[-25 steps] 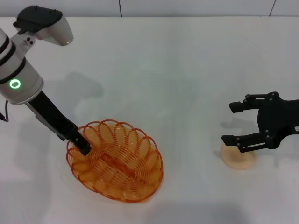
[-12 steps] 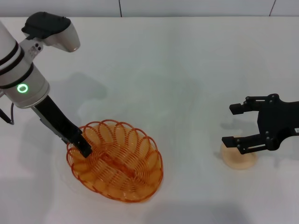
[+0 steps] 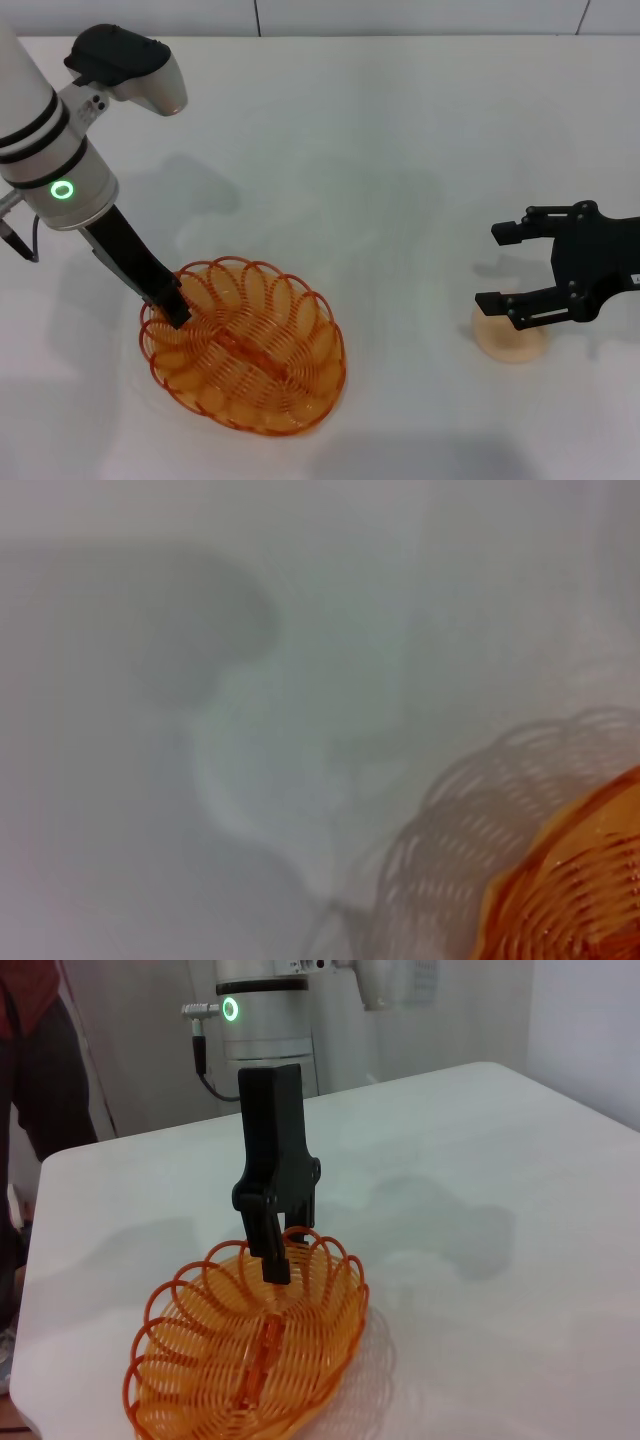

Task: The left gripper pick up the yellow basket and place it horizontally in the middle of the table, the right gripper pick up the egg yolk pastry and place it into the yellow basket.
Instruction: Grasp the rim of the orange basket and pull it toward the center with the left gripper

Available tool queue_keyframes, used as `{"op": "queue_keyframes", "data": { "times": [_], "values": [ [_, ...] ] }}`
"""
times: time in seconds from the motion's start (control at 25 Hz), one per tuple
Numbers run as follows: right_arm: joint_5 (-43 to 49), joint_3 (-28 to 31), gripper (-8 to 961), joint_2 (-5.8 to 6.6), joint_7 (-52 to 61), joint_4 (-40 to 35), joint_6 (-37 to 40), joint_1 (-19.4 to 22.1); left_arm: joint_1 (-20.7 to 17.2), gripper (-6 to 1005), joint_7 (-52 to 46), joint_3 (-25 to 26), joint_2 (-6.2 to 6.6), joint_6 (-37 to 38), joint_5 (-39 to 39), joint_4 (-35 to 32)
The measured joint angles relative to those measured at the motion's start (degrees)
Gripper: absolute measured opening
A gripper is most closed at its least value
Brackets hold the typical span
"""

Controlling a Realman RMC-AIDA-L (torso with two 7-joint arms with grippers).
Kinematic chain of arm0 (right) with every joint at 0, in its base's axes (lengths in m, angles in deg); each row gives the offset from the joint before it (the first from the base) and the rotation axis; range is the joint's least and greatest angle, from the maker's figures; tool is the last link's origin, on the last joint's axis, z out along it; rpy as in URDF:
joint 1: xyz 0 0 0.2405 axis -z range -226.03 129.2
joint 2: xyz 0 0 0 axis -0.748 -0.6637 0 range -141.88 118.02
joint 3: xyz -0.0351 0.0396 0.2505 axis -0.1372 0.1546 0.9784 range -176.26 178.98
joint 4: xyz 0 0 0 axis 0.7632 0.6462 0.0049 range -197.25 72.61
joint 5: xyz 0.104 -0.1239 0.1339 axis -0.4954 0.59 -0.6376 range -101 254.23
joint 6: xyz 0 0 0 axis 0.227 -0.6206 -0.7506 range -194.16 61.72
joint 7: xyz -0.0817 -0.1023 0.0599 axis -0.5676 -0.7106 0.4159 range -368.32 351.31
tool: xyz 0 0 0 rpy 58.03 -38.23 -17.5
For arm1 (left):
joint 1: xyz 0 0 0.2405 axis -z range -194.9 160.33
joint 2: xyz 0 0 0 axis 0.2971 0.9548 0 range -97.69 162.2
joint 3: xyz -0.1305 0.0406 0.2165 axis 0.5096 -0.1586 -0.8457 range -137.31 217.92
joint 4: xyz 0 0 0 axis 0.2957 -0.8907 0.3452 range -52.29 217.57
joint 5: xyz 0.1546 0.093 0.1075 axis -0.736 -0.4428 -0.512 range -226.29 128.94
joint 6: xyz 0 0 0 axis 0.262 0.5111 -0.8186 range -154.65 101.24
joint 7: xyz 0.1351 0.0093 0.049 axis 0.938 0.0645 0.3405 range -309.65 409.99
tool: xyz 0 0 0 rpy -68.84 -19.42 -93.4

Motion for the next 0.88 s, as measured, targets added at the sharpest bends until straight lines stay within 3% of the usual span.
{"op": "queue_keyframes", "data": {
  "times": [0.2,0.44,0.68,0.88],
  "values": [
    [0.0,0.3,842,0.0,0.0,0.0,0.0,0.0,0.3,359,0.0,-0.3,-0.03,-0.3,0.0,0.0],
    [0.0,0.4,842,0.0,0.0,0.0,0.0,-0.1,0.8,362,0.4,-0.3,-0.06,-1.2,0.0,0.0],
    [0.0,0.5,841,0.0,0.0,0.0,-0.1,-0.1,1.4,195,0.9,-0.4,-0.11,-1.5,0.4,0.0],
    [0.1,0.5,841,0.07,0.0,0.0,-0.3,-0.2,1.5,133,1.4,-0.3,-0.12,-1.3,0.4,0.0]
  ]
}}
